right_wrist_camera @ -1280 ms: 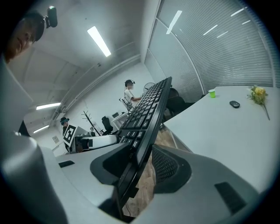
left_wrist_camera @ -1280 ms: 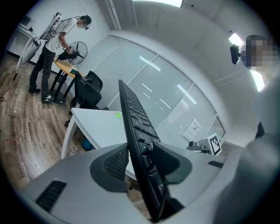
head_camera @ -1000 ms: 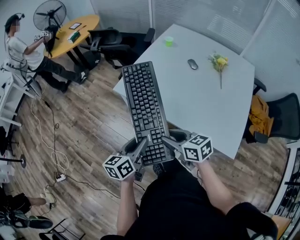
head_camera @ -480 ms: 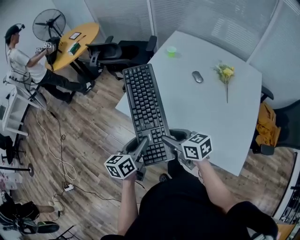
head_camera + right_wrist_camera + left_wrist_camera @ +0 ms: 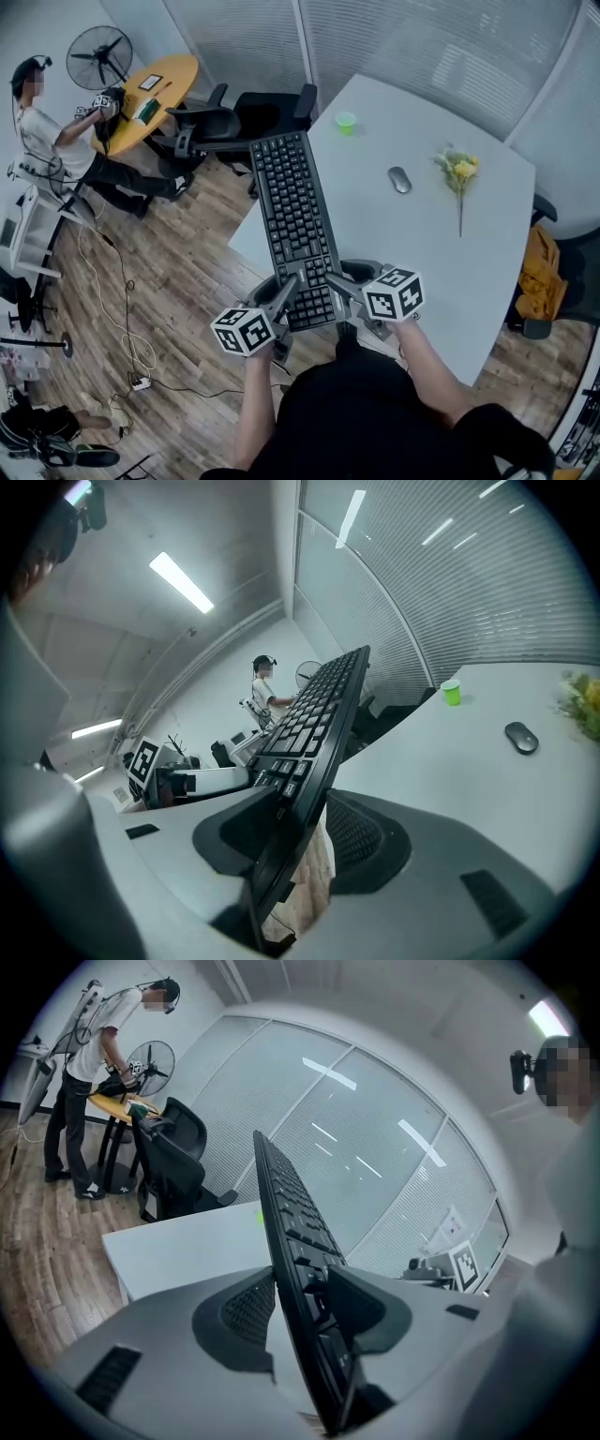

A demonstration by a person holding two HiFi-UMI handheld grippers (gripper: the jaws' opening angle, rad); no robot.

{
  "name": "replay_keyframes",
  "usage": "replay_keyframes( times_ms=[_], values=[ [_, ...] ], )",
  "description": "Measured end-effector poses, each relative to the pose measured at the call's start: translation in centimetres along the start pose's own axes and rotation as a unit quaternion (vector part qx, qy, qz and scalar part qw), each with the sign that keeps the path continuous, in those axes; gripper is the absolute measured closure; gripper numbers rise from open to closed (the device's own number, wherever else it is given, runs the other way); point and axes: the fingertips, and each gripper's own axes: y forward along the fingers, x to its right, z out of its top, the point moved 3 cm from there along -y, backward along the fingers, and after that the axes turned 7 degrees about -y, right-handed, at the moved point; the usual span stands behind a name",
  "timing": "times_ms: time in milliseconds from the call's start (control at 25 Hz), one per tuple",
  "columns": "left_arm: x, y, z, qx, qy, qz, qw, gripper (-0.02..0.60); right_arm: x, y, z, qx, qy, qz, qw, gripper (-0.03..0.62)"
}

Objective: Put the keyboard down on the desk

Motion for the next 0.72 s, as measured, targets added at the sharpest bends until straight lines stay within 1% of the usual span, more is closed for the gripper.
replay_keyframes(
  times_ms=[240,520,720],
  values=[
    [-0.4,2.7,0.2,-0.002,-0.001,0.014,0.9999,0.425,2.9,0.4,0.2,-0.012,0.008,0.007,1.0,0.421],
    [-1.6,3.4,-1.3,-0.016,-0.027,0.03,0.999,0.423,3.9,1.0,-1.4,-0.036,0.031,0.014,0.999,0.421],
    [-3.0,3.8,-2.2,-0.033,-0.048,0.028,0.9979,0.422,4.2,1.8,-2.4,-0.054,0.047,0.004,0.997,0.421]
  ],
)
